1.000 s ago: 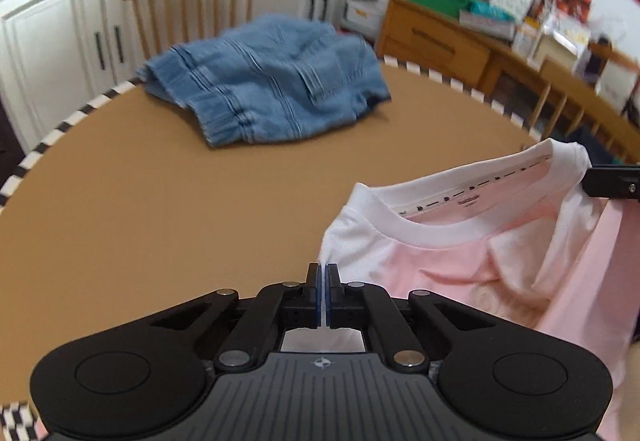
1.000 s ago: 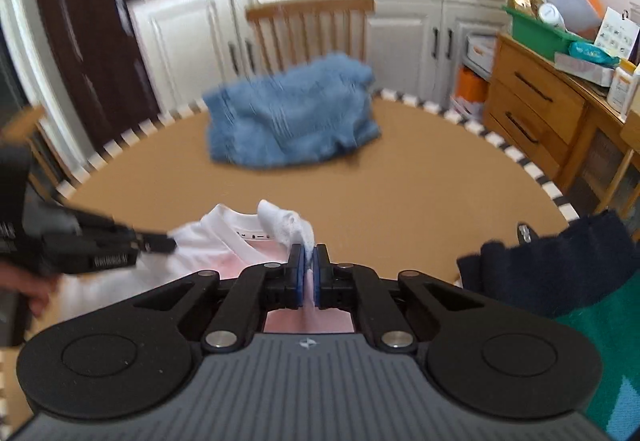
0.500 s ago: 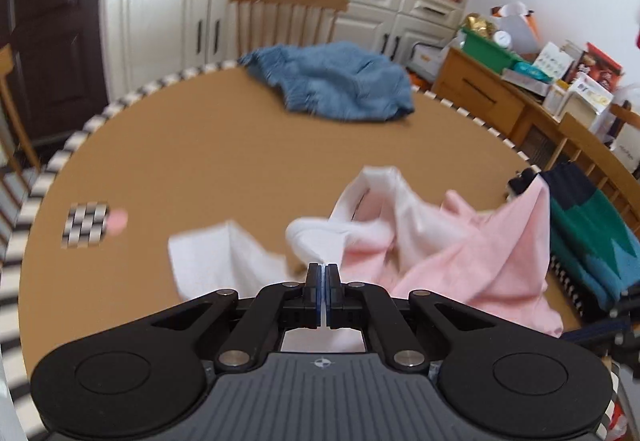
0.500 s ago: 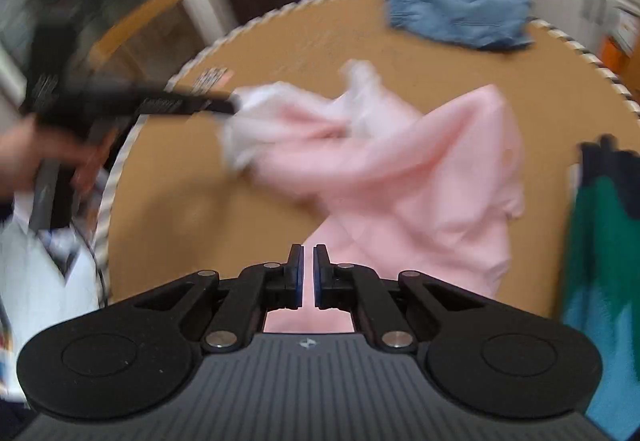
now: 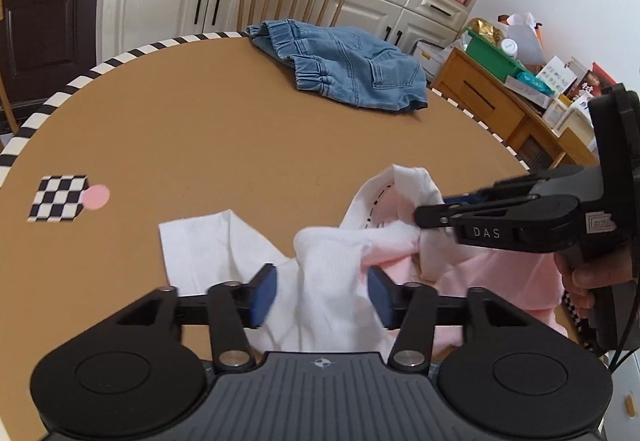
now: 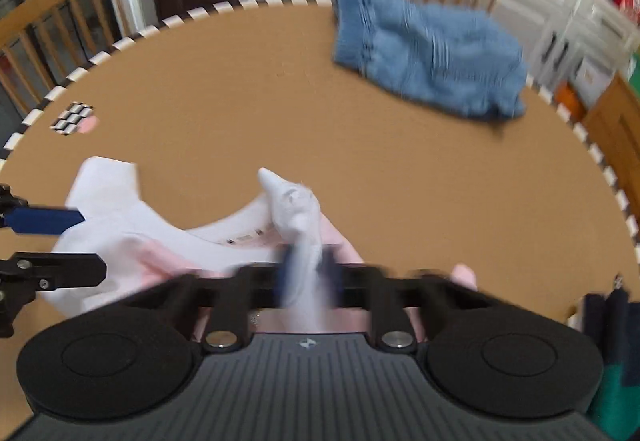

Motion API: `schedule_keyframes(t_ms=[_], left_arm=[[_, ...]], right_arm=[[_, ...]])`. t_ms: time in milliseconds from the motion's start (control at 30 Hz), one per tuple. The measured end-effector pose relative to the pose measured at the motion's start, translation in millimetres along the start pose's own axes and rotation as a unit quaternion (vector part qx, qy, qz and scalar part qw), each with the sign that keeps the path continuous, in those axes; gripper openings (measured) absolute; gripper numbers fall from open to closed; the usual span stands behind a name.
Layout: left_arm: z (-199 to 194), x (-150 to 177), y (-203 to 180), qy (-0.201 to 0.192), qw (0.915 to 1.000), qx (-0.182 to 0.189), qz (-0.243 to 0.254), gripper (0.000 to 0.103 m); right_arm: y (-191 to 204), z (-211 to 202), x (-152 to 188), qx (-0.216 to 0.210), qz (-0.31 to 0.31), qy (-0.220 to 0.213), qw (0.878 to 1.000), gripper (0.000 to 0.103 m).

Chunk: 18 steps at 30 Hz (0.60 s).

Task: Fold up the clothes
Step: 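Lift the T-shirt by the collar with both grippers and shake it out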

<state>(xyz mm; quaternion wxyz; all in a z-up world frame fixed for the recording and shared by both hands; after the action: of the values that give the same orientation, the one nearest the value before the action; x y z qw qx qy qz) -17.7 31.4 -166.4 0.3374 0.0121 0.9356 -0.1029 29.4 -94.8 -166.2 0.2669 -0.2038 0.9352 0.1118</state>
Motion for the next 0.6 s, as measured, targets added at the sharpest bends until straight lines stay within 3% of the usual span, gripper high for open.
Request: schedule_keyframes(t_ms=[67, 167, 267, 433, 533, 600], left_arm=[[13.8, -4.3, -1.9, 0.008, 0.9999, 0.01, 0.001, 0.057], [29.8, -2.4, -10.8, 0.021, 0.9995, 0.012, 0.019, 0.006], [18.4, -6.0, -15.5, 0.002, 0.9999, 0.012, -0.003, 0.005], [-71.3, -27.3, -28.1, -0.1, 0.9944, 0.028, -0.02, 0.005], [-162.5, -39.9, -47.8, -0.187, 0.9817, 0.034, -0.007, 0.005], [-230.3, -44.9, -64.9, -0.25, 0.9677, 0.034, 0.01, 0.005]], right_arm=[[-7.3, -8.7, -4.0, -0.032, 0.043, -0.027, 0.998, 0.004], [-18.2, -42.9, -7.0, -0.067, 0.097, -0.07, 0.991, 0.004], [-29.6, -90.8, -8.8, -0.089, 0.114, -0.114, 0.983, 0.004], [-35.7, -194.3, -2.7, -0.124, 0.102, -0.184, 0.97, 0.004], [-24.0, -264.7, 6.7, -0.148, 0.073, -0.223, 0.961, 0.004], [-10.4, -318.3, 12.8, -0.174, 0.053, -0.257, 0.949, 0.004]])
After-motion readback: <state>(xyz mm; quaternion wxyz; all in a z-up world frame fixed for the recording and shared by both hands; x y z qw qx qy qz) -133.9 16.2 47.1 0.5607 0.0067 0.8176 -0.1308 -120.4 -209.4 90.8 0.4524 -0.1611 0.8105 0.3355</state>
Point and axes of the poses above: each gripper's, at about its wrist camera, not at the fingertips, and z roughly the way its jaws point, y to its left, x to its underside, the point moved 10 cm from there along z, roughly the way its jaws point, and after that the axes turned 8 degrees about -x, right-handed, at the moved point
